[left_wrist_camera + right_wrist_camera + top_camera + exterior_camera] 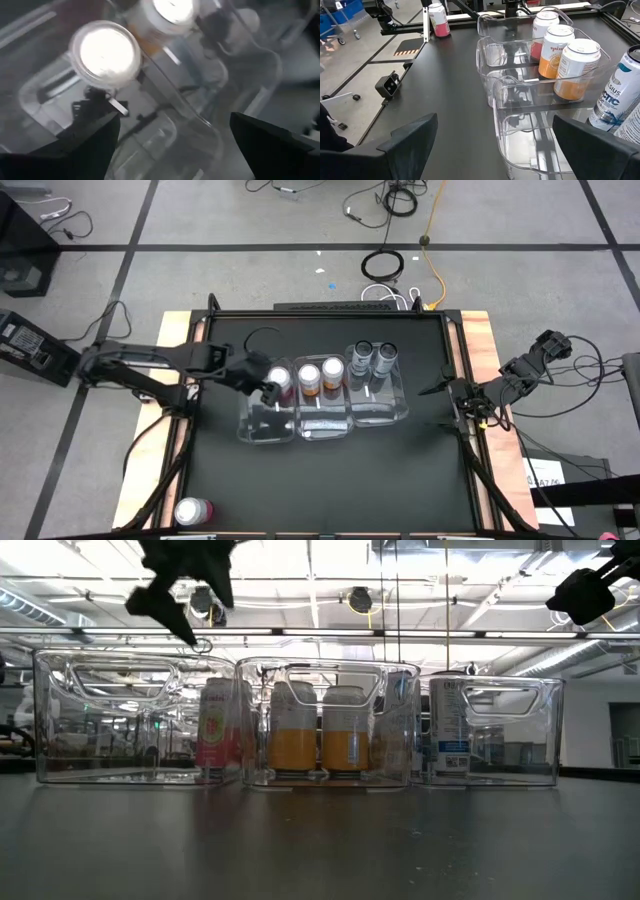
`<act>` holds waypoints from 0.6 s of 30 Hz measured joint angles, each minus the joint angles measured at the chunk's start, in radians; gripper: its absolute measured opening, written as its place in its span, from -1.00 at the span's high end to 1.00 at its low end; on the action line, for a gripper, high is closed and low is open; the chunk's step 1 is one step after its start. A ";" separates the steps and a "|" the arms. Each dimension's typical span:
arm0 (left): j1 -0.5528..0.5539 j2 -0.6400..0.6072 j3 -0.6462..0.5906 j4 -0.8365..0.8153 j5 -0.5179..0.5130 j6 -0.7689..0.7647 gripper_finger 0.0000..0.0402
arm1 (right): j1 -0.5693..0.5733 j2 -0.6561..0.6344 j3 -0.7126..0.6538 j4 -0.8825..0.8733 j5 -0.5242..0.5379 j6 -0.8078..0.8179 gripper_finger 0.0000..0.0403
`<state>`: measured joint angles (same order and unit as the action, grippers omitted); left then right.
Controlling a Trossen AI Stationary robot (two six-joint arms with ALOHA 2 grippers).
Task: Sort soda cans
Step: Put the red soda can into the transparent bin
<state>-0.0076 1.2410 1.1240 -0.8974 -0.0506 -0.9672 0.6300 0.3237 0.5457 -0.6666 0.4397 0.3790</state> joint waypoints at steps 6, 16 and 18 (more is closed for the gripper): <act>-0.049 -0.040 0.000 -0.001 0.010 -0.046 -0.91 | 0.000 0.000 0.000 0.000 0.000 0.000 -0.93; -0.144 -0.039 0.001 -0.006 0.004 -0.258 -0.91 | 0.000 0.000 0.000 0.002 -0.022 -0.001 -0.93; -0.194 -0.039 0.001 -0.014 -0.006 -0.315 -0.91 | 0.000 0.000 0.000 0.005 -0.041 0.001 -0.93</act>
<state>-0.2018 1.2022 1.1248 -0.9112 -0.0563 -1.2818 0.6302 0.3233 0.5457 -0.6617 0.3990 0.3798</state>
